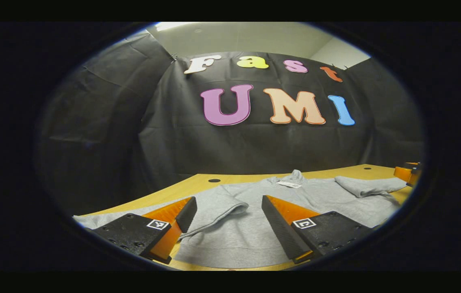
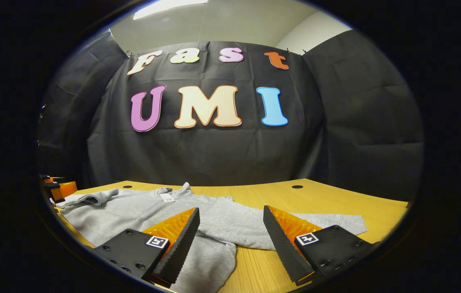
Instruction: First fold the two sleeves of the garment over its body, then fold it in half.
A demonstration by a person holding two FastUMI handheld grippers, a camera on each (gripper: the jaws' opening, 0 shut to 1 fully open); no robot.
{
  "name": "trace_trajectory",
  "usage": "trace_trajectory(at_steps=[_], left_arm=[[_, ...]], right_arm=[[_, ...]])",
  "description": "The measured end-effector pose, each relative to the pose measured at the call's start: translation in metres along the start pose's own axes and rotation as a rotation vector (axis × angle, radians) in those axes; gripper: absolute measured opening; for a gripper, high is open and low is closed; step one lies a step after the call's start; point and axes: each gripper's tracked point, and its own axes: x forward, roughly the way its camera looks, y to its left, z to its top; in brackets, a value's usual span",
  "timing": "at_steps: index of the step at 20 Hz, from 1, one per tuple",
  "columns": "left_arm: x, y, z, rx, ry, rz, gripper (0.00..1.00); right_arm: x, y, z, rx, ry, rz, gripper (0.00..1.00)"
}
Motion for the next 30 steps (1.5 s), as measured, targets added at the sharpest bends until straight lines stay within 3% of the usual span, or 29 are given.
trace_trajectory(at_steps=[15, 21, 24, 27, 30], left_arm=[[0.0, -0.001, 0.001, -0.001, -0.002, -0.002, 0.94], [0.0, -0.001, 0.0, 0.0, -0.003, -0.001, 0.95], [0.0, -0.001, 0.0, 0.0, -0.004, -0.001, 0.95], [0.0, -0.001, 0.0, 0.0, -0.004, -0.001, 0.94], [0.001, -0.003, 0.0, 0.0, -0.004, -0.001, 0.95]], right_arm=[[0.01, -0.025, -0.002, 0.003, 0.05, -0.058, 0.98], [0.007, -0.083, 0.051, 0.009, 0.047, -0.121, 0.94], [0.003, -0.13, 0.07, -0.021, 0.057, -0.191, 0.98], [0.0, -0.171, 0.069, -0.023, 0.102, -0.258, 0.97], [0.004, -0.204, 0.039, -0.003, 0.216, -0.296, 0.97]])
